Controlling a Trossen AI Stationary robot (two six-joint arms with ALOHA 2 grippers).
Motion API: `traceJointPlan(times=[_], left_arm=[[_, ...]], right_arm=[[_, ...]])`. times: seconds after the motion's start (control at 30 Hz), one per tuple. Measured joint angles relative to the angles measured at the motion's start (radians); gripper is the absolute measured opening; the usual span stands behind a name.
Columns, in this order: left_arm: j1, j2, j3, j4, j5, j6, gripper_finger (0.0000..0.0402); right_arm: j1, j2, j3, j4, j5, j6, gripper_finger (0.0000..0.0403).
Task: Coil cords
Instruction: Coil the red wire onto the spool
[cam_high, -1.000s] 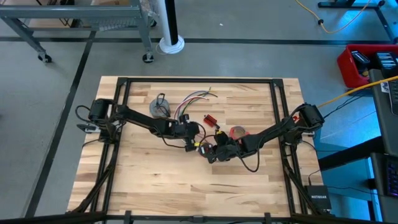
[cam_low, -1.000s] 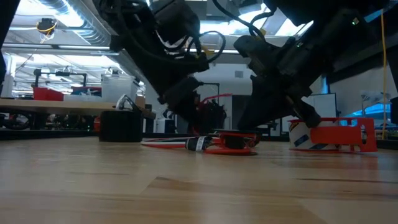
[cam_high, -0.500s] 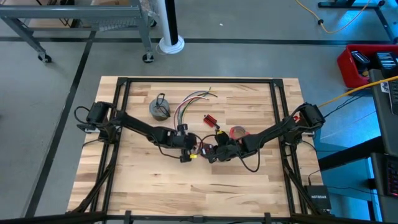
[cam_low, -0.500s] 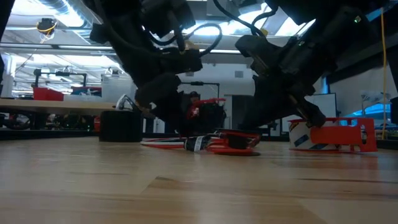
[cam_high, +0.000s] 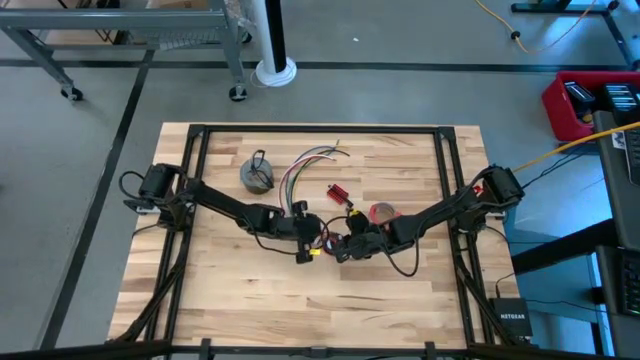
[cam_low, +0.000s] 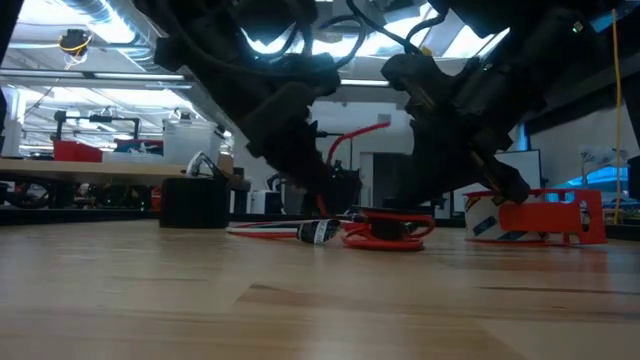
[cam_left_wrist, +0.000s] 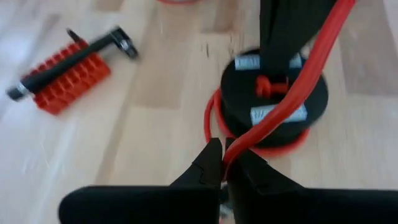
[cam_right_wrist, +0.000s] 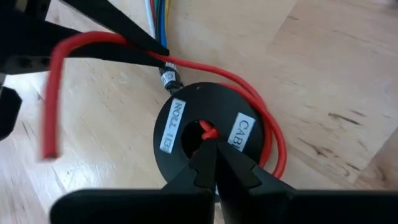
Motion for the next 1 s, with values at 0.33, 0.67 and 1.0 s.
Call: traceJointPlan(times=[0.33, 0.67, 1.0], left_arm=[[-0.079, 0.001, 0.000, -0.063, -0.001, -0.046, 0.0000], [-0.165, 0.001, 0.000, -0.044, -0.001, -0.084, 0.0000], [-0.210, 0.001, 0.000, 0.106, 0.000, -0.103, 0.0000]], right_arm=[[0.011, 0.000, 0.000, -0.007, 0.009, 0.009, 0.0010], [0.011, 0.000, 0.000, -0.009, 0.009, 0.020, 0.0010], [0.011, 0.000, -0.001, 0.008, 0.007, 0.019, 0.0010]])
